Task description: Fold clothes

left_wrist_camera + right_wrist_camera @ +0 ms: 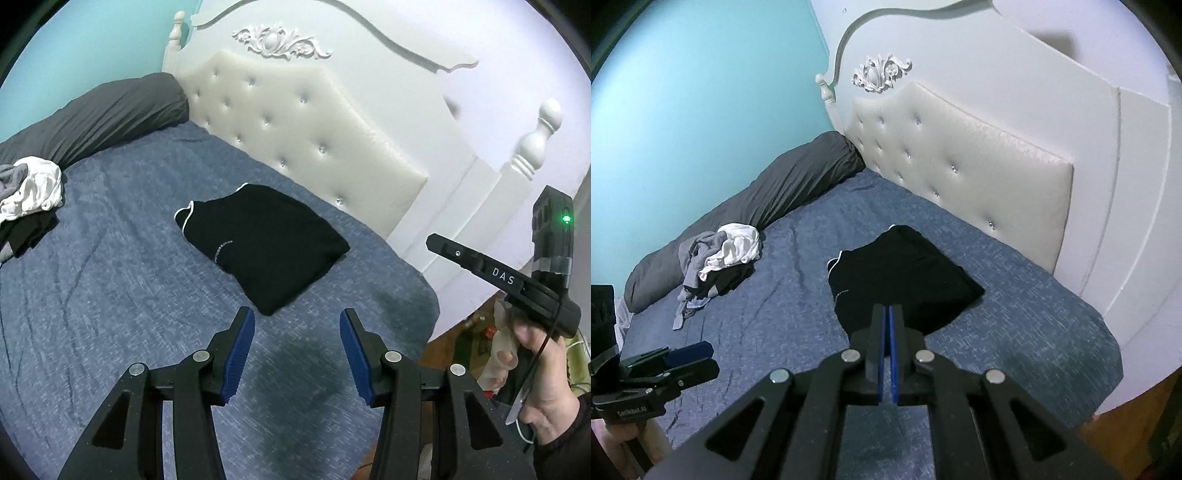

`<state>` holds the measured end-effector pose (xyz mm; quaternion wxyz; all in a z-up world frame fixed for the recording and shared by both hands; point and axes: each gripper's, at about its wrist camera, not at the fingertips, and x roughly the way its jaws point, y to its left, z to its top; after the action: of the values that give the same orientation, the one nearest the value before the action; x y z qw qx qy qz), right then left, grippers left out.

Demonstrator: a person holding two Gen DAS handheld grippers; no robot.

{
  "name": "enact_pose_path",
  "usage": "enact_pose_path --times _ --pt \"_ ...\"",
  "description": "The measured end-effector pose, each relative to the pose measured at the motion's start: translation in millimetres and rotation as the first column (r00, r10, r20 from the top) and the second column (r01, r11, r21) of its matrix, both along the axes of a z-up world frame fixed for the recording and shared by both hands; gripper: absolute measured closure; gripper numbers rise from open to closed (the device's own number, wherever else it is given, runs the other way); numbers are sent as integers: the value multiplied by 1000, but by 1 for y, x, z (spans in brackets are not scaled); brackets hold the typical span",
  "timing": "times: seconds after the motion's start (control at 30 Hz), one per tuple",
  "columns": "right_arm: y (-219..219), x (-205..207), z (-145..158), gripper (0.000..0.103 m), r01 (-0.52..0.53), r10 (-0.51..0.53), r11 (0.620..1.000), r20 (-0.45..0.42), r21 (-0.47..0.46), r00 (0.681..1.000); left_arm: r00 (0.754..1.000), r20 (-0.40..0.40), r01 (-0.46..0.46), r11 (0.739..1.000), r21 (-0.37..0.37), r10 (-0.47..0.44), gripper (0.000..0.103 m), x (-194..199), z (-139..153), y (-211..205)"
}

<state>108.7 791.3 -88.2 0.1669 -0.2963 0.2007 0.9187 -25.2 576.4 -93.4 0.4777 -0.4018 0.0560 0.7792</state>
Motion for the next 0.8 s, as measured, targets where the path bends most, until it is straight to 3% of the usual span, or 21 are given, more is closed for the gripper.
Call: enact_pose_path --times 0.8 --pt "-55 39 33 101 1 0 999 -28 48 1000 998 -54 -13 999 46 15 50 28 36 -46"
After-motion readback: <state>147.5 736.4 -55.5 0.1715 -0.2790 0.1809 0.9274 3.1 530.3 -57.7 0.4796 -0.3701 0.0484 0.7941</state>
